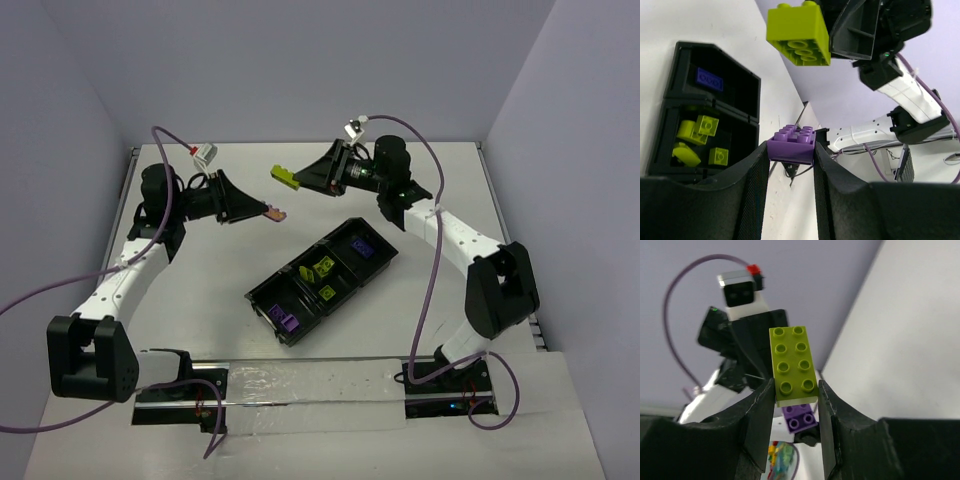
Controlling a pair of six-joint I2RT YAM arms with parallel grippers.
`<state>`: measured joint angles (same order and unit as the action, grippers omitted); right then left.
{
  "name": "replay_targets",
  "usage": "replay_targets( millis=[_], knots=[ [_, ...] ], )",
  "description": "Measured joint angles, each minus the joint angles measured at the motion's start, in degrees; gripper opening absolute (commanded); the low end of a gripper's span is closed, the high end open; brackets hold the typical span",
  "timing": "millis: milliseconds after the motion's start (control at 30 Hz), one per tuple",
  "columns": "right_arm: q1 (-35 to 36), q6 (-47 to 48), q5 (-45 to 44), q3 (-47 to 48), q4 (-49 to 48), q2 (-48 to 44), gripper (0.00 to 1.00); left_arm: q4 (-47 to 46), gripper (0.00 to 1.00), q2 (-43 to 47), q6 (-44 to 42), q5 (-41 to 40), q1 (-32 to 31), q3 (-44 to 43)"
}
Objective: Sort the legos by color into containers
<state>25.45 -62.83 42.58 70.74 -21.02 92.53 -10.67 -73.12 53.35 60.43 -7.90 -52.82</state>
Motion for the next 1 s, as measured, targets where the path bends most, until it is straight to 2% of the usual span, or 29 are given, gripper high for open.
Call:
replay_targets(
  millis=[200, 333, 467, 700, 733, 800, 867, 933, 1000],
  knots=[
    [0.00, 17.24, -12.68, -2.65, 20.10, -9.11, 0.00, 15.83, 0.00, 1.59, -9.21, -4.54, -0.06, -1.11],
    [0.41, 26.24, -21.33, -9.81, 29.71, -17.72, 0.00, 26.40, 0.00, 6.17, -13.63, -9.02, -0.17, -0.46],
    [2.90, 32.41, -28.06, -14.65, 36.27, -20.72, 0.00, 31.59, 0.00, 10.02, -15.22, -12.67, -1.17, 1.33],
    [9.71, 37.87, -31.51, -18.84, 42.31, -20.53, 0.08, 36.06, 0.00, 11.26, -14.99, -18.59, -6.94, 6.85],
    [10.38, 38.29, -31.64, -18.84, 42.28, -20.48, 0.15, 36.49, 0.00, 11.26, -14.93, -19.24, -7.64, 7.37],
    [11.37, 38.85, -31.83, -18.83, 42.23, -20.12, 0.56, 37.28, 0.00, 11.26, -14.82, -20.36, -8.51, 7.98],
    [11.96, 39.31, -31.92, -18.78, 42.30, -19.58, 0.81, 37.59, 0.00, 11.29, -14.76, -21.17, -8.92, 8.15],
    [12.20, 39.47, -32.49, -18.49, 42.51, -18.80, 0.98, 37.59, 0.00, 11.56, -14.76, -21.80, -8.96, 8.15],
    [12.30, 39.89, -33.42, -18.19, 42.78, -18.22, 1.00, 37.60, 0.00, 11.84, -14.76, -22.24, -9.00, 8.15]
  ],
)
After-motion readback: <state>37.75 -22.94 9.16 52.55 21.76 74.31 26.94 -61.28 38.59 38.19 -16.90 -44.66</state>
